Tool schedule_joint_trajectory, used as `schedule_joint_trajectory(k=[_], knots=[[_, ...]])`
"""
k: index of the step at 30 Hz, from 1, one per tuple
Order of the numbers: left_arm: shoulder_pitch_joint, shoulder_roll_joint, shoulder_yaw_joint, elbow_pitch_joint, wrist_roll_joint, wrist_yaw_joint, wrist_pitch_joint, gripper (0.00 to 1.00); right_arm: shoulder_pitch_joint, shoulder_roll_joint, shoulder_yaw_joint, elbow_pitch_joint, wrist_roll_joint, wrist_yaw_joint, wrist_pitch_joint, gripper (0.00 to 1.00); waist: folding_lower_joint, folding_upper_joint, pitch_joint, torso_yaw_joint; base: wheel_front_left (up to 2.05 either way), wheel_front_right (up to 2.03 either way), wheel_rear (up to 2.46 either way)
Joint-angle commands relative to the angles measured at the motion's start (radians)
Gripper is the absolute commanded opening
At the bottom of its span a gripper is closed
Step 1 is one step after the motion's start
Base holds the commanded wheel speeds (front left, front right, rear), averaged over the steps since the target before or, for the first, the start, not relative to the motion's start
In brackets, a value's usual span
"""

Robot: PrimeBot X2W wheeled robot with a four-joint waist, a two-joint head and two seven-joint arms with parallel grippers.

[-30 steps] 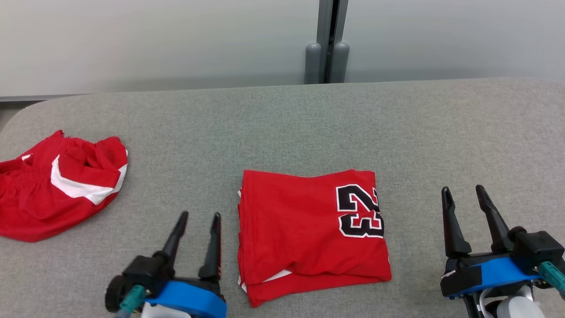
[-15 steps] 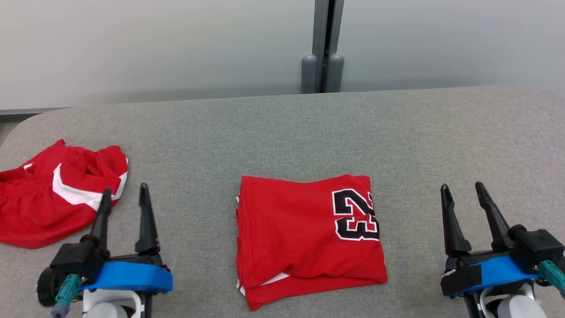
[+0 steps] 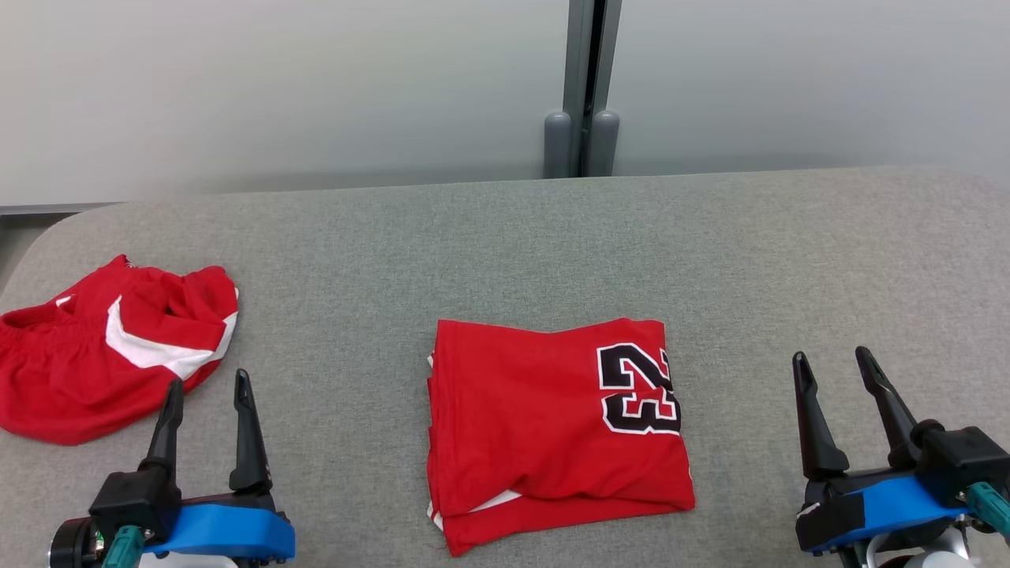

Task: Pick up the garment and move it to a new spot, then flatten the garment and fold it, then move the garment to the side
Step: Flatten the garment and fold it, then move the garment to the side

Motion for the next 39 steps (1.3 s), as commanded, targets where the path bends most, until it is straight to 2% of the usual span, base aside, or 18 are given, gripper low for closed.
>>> schedule_joint_trajectory(k=[1,17,25,30,39], knots=[[0.007,0.009,-0.001,0.006,0.015,0.004,-0.005,1.00,0.013,0.002,-0.002,-0.011,-0.005,0.000,0.006,1.00,0.0001,0.0000,0.000,0.002,0.00,0.00,0.00],[-0.006,-0.002,0.007,0.021,0.032,-0.003,-0.005,1.00,0.023,0.006,-0.004,-0.014,-0.007,0.000,0.027,1.00,0.0001,0.0000,0.006,0.005,0.00,0.00,0.00],[-0.030,-0.013,0.008,0.015,0.038,-0.006,-0.005,1.00,-0.089,0.004,0.045,0.007,-0.003,0.000,0.034,1.00,0.0001,0.0000,0.035,0.011,0.00,0.00,0.00],[-0.047,-0.025,0.002,0.018,0.045,-0.013,-0.005,1.00,-0.183,-0.005,0.106,0.070,-0.006,0.000,0.078,1.00,0.0001,0.0000,0.059,0.025,0.00,0.00,0.00],[-0.072,-0.048,-0.005,0.021,0.056,-0.019,-0.005,1.00,-0.254,-0.011,0.145,0.246,0.000,0.000,0.053,1.00,0.0001,0.0000,0.099,0.058,0.00,0.00,0.00]])
